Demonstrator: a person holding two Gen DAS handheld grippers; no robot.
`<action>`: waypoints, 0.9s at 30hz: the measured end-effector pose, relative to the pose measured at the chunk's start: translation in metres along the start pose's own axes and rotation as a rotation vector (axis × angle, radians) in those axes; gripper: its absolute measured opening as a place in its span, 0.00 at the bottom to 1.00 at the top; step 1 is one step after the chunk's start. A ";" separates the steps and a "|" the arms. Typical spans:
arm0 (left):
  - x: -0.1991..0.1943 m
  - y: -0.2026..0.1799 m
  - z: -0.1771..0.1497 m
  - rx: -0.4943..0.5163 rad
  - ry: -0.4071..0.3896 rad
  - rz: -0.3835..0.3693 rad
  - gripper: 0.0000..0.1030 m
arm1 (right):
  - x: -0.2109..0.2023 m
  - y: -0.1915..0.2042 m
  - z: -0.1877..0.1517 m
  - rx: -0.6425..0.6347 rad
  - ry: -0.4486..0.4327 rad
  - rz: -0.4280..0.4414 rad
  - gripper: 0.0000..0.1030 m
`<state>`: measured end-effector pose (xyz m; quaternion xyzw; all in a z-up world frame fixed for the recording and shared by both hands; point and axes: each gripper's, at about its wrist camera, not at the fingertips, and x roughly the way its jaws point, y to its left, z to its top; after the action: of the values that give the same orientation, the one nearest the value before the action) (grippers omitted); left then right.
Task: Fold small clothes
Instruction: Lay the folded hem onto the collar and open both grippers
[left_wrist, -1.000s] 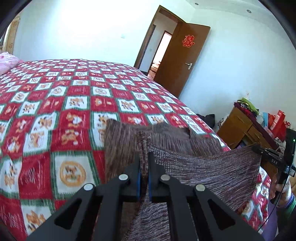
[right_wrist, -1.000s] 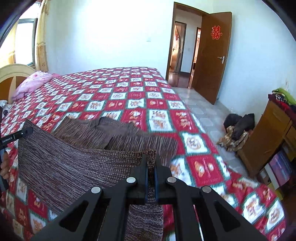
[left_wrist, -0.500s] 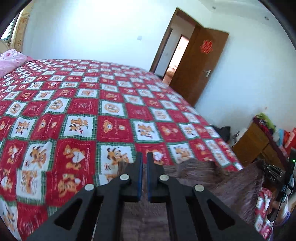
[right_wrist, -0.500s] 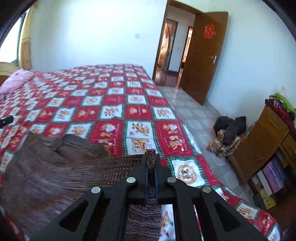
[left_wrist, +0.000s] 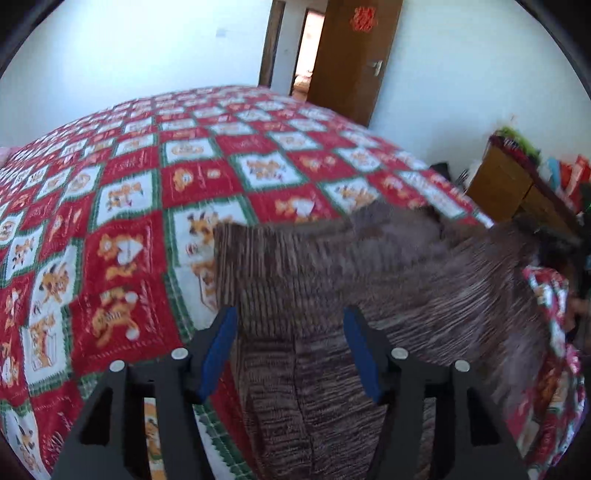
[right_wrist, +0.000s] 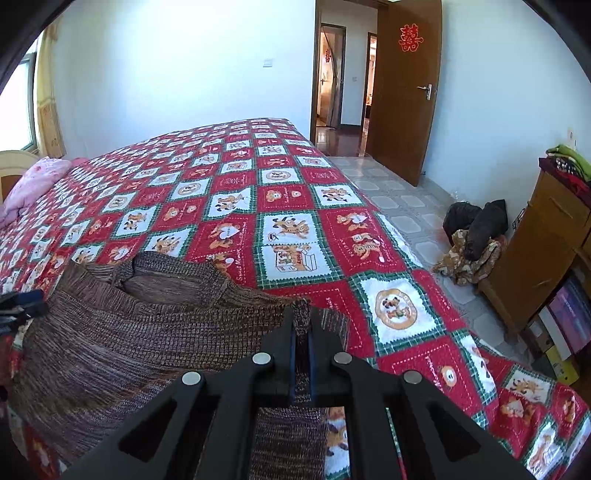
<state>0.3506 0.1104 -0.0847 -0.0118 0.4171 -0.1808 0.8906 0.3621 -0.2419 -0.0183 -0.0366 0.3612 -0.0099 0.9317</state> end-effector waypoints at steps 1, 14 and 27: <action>0.006 -0.002 -0.002 -0.007 0.016 0.006 0.59 | -0.001 0.000 -0.001 -0.001 0.000 -0.002 0.04; -0.013 -0.008 -0.004 -0.062 -0.054 -0.019 0.11 | -0.019 -0.003 -0.006 0.027 -0.021 -0.015 0.04; -0.019 -0.002 0.065 -0.108 -0.187 0.045 0.11 | 0.007 0.004 0.044 -0.042 -0.094 -0.081 0.04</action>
<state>0.3880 0.1066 -0.0281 -0.0672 0.3414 -0.1359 0.9276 0.3967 -0.2353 0.0093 -0.0713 0.3153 -0.0383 0.9455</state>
